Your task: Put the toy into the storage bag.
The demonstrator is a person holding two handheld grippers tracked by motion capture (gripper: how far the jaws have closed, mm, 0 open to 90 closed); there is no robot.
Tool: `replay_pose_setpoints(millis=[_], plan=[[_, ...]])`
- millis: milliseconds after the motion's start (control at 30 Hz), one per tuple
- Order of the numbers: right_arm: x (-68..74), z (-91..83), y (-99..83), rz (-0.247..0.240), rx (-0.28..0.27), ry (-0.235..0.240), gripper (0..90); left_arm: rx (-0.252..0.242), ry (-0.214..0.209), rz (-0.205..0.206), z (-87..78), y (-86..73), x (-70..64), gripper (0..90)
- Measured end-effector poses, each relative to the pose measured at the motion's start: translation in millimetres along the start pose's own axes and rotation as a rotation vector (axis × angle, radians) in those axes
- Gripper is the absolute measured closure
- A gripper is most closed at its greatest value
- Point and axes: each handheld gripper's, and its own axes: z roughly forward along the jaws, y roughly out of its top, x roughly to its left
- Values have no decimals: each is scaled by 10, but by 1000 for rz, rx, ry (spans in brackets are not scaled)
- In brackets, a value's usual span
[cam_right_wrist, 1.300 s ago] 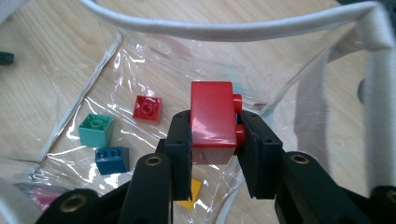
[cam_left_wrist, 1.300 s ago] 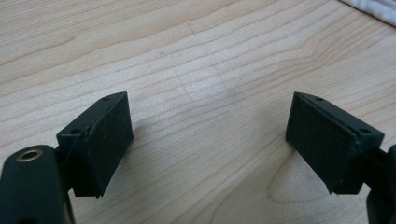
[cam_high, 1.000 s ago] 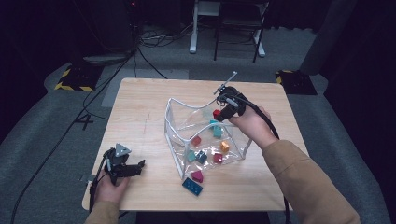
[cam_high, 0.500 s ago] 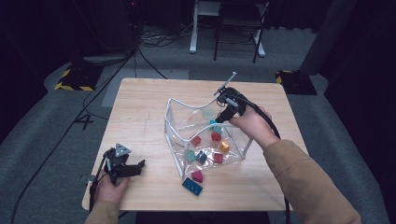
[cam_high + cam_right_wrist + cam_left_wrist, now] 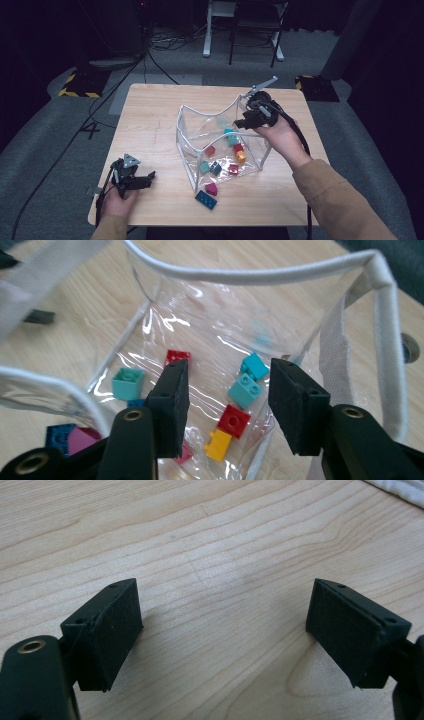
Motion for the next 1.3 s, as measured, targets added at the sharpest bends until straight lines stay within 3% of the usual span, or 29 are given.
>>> replay_pose_setpoints(millis=[233, 433, 467, 500, 733, 900, 1033, 1300], plan=[[183, -289, -212, -22, -167, 15, 512, 0, 0, 0, 0, 0, 0, 151], [364, -430, -428, -26, -287, 25, 512, 0, 0, 0, 0, 0, 0, 151], [364, -430, -428, -26, -287, 25, 512, 0, 0, 0, 0, 0, 0, 151], [434, -460, -507, -38, -324, 31, 511, 0, 0, 1, 0, 0, 1, 151], [628, -498, -677, -70, -374, 46, 511, 0, 0, 0, 0, 0, 0, 151], [778, -450, -803, -73, -402, 89, 504, 0, 0, 0, 0, 0, 0, 151], [915, -285, -936, -73, -393, 139, 499, 0, 0, 0, 0, 0, 0, 151], [1013, 17, -1095, -58, -354, 183, 500, 0, 0, 0, 0, 0, 0, 151]])
